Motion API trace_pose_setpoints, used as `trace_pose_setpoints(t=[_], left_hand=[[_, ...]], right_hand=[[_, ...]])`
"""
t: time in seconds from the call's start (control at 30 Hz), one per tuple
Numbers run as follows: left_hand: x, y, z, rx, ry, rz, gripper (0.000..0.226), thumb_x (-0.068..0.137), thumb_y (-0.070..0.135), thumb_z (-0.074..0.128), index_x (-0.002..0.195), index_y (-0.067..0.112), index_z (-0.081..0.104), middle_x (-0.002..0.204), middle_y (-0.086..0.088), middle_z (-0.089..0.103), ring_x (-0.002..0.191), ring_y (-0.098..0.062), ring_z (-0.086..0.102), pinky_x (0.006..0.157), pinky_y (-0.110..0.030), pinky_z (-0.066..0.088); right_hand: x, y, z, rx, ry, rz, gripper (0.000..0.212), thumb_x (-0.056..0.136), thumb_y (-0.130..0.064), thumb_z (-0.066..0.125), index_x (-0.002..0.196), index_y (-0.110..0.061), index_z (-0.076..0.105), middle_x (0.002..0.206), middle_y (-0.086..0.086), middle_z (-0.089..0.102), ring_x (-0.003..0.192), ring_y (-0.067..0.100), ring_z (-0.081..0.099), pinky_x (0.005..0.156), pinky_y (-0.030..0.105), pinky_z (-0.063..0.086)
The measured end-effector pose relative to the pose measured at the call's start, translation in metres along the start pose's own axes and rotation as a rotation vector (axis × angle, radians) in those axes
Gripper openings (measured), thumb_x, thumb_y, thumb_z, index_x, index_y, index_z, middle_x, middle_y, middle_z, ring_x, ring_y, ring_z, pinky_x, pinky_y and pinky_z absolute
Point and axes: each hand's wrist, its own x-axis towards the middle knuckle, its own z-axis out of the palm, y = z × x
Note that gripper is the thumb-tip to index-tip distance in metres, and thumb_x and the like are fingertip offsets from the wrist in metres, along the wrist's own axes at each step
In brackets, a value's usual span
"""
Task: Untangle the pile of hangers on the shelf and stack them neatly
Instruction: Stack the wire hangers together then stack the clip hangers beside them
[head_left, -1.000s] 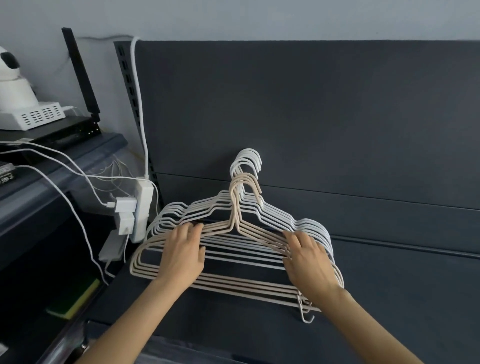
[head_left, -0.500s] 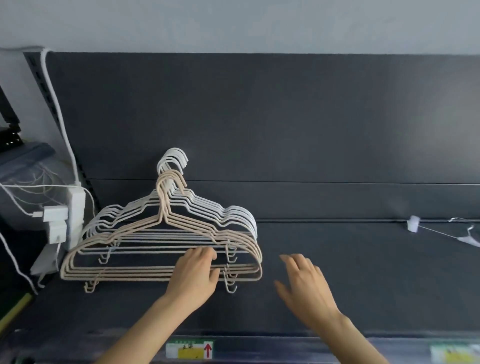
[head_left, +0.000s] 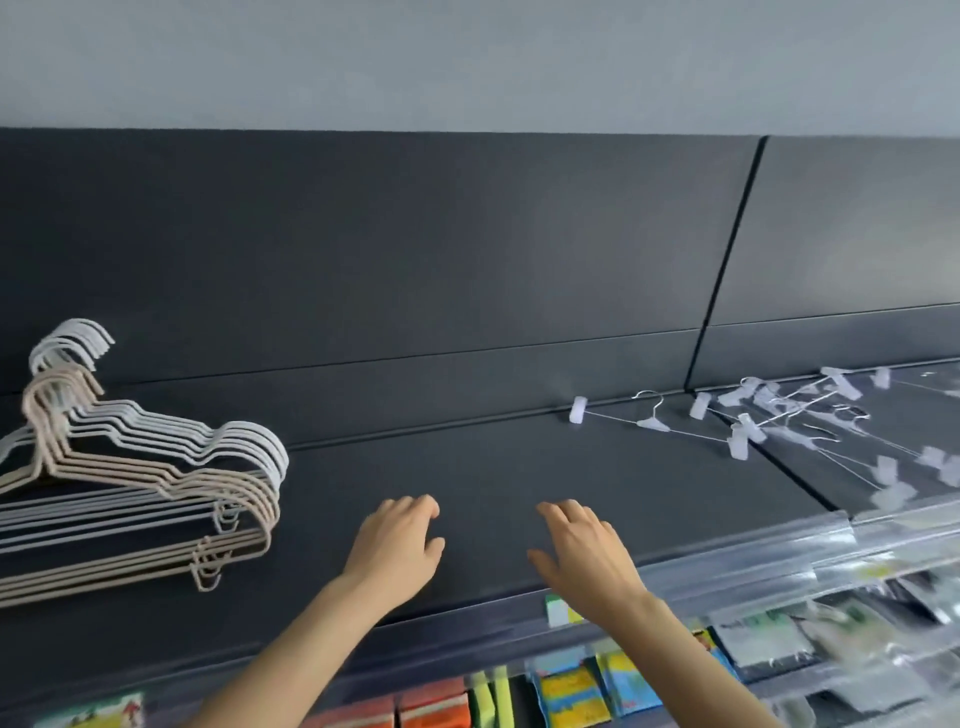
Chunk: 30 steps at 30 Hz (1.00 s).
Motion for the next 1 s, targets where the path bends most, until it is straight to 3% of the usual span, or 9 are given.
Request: trace_pose_setpoints(t=[0.33,0.8,0.9,1.0], left_hand=[[0.067,0.11,0.048,-0.009,-0.082,0.122,0.033,0.094,0.029,0.043,0.125,0.019,0.045,0.13,0.004,0.052,0.121,-0.018,0.044,0.101,-0.03,0.036],[0.225,0.231,0.112,-0.094,-0.131,0.204,0.033,0.096,0.022,0.037,0.126,0.013,0.049,0.128,-0.001,0.053,0.12,-0.02,0.044,0.096,-0.028,0.038],[0.25,0.247,0.121,-0.11,-0.126,0.202,0.031,0.096,0.02,0.037,0.123,0.013,0.051,0.126,-0.001,0.054,0.119,-0.021,0.044,0.096,-0.03,0.039],[0.271,0.262,0.131,-0.136,-0.113,0.166,0.022,0.095,0.015,0.037,0.106,0.015,0.055,0.119,0.002,0.057,0.112,-0.021,0.047,0.087,-0.03,0.04]], right_hand=[[-0.019,0.137,-0.028,0.024,0.02,0.215,0.047,0.093,-0.034,0.046,0.136,-0.018,0.035,0.132,0.003,0.046,0.122,0.023,0.043,0.097,0.031,0.038],[0.046,0.309,-0.06,-0.011,0.025,0.439,0.034,0.091,-0.025,0.043,0.122,-0.014,0.047,0.122,0.005,0.049,0.114,0.027,0.048,0.088,0.033,0.041],[0.058,0.343,-0.064,-0.015,0.041,0.48,0.023,0.09,-0.021,0.042,0.108,-0.009,0.051,0.113,0.007,0.051,0.108,0.03,0.05,0.081,0.033,0.041],[0.071,0.374,-0.069,-0.029,0.038,0.505,0.015,0.091,-0.02,0.039,0.095,-0.008,0.048,0.106,0.009,0.05,0.103,0.032,0.05,0.075,0.034,0.037]])
